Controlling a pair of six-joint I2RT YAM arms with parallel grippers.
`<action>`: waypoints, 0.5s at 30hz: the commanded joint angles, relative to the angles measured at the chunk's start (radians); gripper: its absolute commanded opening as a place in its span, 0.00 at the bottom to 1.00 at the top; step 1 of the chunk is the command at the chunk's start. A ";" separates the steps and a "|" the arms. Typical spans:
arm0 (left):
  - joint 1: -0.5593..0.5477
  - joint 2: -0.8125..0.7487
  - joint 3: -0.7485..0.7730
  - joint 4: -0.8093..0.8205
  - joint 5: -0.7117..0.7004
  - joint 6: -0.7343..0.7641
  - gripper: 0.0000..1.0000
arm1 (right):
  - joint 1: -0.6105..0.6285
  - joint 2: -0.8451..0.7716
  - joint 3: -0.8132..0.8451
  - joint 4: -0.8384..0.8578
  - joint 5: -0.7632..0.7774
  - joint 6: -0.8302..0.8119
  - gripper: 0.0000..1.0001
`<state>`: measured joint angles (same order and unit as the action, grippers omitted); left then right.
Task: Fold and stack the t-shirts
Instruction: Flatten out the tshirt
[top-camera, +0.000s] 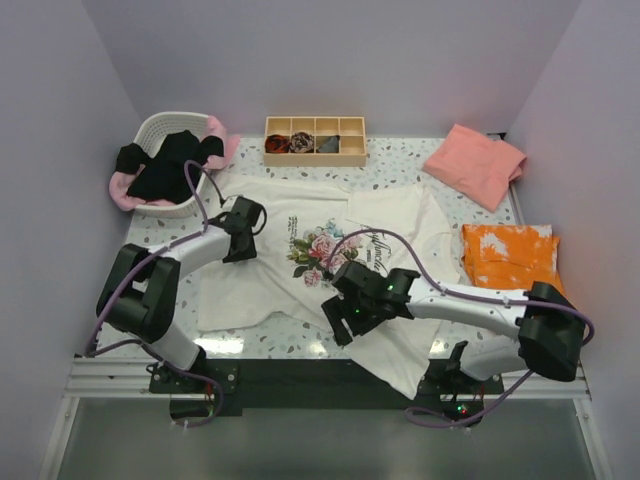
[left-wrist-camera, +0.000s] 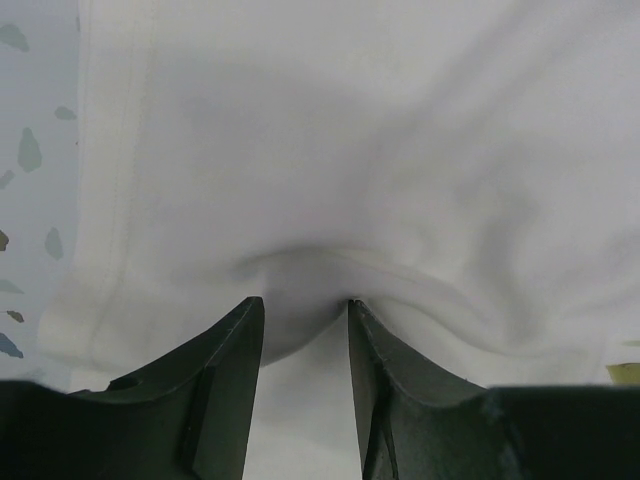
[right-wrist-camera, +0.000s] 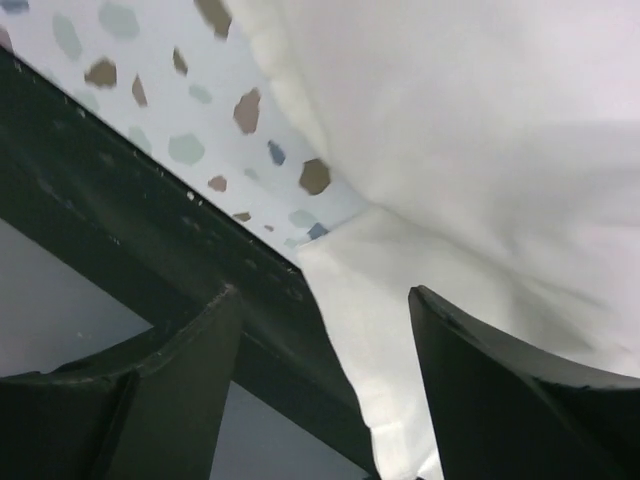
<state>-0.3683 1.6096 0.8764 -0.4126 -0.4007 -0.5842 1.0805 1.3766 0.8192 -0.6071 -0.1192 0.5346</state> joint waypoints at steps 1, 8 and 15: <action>0.005 -0.121 0.003 -0.055 -0.023 -0.012 0.44 | -0.062 -0.083 0.127 -0.123 0.343 0.008 0.75; 0.008 -0.263 -0.004 0.000 -0.031 -0.031 0.48 | -0.467 -0.123 0.114 0.024 0.438 -0.044 0.76; 0.095 -0.073 0.309 0.043 0.011 0.006 0.54 | -0.775 0.091 0.308 0.182 0.250 -0.091 0.76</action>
<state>-0.3500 1.4250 0.9840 -0.4297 -0.4122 -0.5842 0.3878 1.3544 0.9909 -0.5533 0.2127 0.4839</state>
